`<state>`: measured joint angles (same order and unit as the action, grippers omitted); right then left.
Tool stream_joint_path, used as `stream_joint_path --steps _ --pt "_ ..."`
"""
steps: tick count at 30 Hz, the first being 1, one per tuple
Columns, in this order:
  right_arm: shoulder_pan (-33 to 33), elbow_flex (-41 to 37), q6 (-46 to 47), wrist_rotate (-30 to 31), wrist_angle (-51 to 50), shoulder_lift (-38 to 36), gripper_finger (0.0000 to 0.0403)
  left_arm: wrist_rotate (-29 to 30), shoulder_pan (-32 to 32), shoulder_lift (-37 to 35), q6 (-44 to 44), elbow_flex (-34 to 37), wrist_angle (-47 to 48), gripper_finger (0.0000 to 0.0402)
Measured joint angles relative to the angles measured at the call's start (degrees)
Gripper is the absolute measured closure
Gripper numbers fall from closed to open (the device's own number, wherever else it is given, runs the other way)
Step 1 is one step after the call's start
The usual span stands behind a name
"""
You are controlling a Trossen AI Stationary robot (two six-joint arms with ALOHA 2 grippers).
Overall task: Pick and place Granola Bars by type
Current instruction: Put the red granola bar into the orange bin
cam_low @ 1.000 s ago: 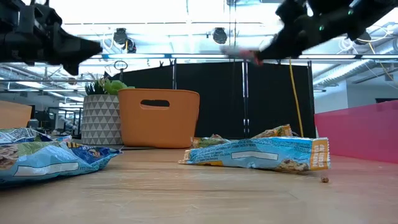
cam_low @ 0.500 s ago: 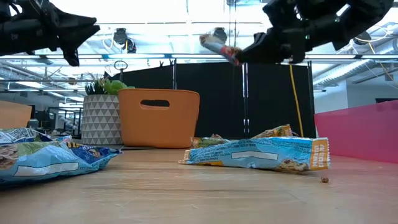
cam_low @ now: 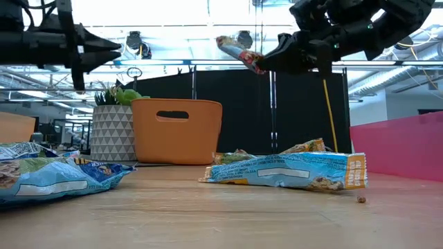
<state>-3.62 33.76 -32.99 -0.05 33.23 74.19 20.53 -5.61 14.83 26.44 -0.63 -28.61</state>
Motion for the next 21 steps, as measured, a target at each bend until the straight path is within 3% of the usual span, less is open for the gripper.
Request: stream_joint_path --steps 6,10,17,21 --pt "0.0 0.0 -2.2 0.0 3.9 0.0 0.0402 -9.2 0.8 18.3 -2.8 -0.8 -19.3 0.0314" --pt "0.0 0.0 -2.2 0.0 4.4 0.0 0.0402 -8.8 3.3 34.0 -7.5 -7.1 -24.0 0.0314" --pt "0.0 -1.3 -1.8 0.8 5.3 0.0 0.0402 -0.9 4.4 56.5 -21.0 -27.5 -16.7 0.0313" --pt "0.0 -3.4 -3.5 6.5 8.8 0.0 0.0402 4.1 4.3 64.1 -27.6 -38.8 -10.6 0.0313"
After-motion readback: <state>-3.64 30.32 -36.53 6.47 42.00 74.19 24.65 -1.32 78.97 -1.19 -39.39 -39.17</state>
